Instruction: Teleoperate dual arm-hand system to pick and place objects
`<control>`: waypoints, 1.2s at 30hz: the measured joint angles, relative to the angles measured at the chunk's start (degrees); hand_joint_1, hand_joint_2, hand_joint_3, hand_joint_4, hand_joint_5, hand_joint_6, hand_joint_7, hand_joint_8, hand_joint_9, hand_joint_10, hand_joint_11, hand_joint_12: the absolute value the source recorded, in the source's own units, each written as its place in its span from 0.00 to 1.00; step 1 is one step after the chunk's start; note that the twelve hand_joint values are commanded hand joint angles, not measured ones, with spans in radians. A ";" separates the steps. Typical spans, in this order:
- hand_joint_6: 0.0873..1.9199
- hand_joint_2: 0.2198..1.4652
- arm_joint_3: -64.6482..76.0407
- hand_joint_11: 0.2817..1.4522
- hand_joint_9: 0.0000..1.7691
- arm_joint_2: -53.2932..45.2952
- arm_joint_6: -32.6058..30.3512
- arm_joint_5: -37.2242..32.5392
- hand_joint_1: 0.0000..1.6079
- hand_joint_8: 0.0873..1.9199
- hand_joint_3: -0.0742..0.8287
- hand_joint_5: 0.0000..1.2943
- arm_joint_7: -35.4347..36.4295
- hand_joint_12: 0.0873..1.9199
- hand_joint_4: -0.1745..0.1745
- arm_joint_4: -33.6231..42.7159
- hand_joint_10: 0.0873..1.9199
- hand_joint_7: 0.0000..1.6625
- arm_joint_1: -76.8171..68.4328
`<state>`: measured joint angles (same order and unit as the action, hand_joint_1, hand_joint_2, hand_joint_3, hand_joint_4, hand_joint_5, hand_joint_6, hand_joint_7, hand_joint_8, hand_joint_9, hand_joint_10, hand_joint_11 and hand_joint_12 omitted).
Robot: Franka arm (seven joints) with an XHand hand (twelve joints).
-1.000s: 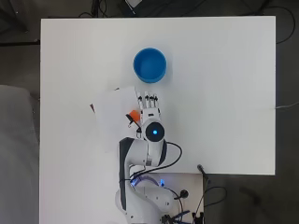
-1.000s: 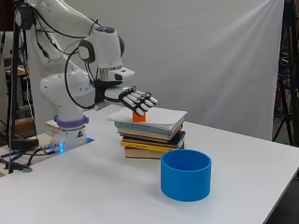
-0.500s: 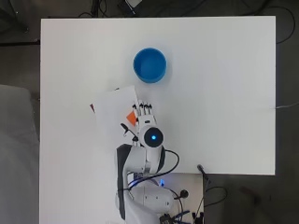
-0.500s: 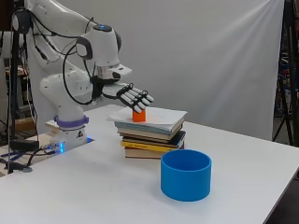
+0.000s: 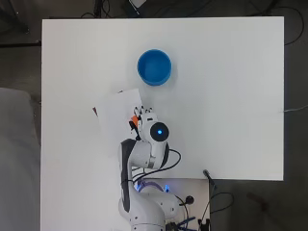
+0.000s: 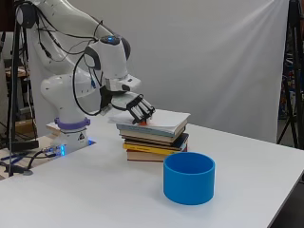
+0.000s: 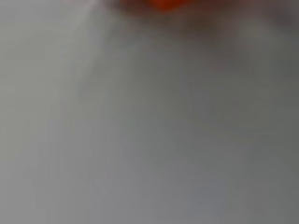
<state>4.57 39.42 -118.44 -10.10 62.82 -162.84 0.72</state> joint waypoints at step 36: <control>0.02 0.80 3.37 0.25 0.44 -43.70 8.39 0.25 0.71 0.82 0.09 0.55 -9.78 0.70 0.61 47.95 0.94 0.39 -1.86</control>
<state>7.94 -4.28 -110.05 -9.84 53.04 -114.89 -1.14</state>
